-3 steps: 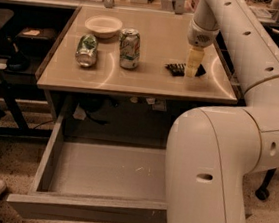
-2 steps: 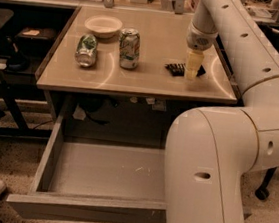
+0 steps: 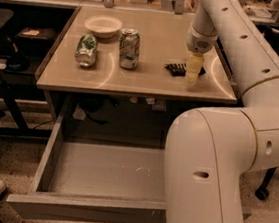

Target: Place rxbar chocolate into top drawer

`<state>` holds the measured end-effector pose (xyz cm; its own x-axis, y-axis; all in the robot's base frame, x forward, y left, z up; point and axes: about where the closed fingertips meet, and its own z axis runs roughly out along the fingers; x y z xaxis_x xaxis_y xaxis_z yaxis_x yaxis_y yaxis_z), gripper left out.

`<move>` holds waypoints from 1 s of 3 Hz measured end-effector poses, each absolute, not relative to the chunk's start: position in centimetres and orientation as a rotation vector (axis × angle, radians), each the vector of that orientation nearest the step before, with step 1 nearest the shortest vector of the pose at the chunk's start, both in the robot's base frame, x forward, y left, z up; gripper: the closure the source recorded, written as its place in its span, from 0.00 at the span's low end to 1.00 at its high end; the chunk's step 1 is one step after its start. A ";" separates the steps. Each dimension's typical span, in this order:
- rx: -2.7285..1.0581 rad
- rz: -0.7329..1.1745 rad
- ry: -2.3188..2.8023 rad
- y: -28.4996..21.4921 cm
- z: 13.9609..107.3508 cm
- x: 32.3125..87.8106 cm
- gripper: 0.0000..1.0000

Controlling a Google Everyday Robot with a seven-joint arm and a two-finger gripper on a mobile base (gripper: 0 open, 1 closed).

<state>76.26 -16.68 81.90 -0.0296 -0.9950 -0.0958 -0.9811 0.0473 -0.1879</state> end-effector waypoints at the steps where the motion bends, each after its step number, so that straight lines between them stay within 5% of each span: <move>1: -2.051 -0.091 2.117 -16.8 81.5 76.1 0.00; 2: -2.053 -0.073 2.117 -16.9 81.1 75.9 0.00; 3: -2.053 -0.073 2.117 -16.9 81.1 75.9 0.19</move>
Offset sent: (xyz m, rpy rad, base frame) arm -0.0228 -0.0105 -0.0025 0.0022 0.0907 0.0135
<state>75.89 -16.89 81.15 -0.0218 -0.9945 -0.1024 -0.9851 0.0388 -0.1675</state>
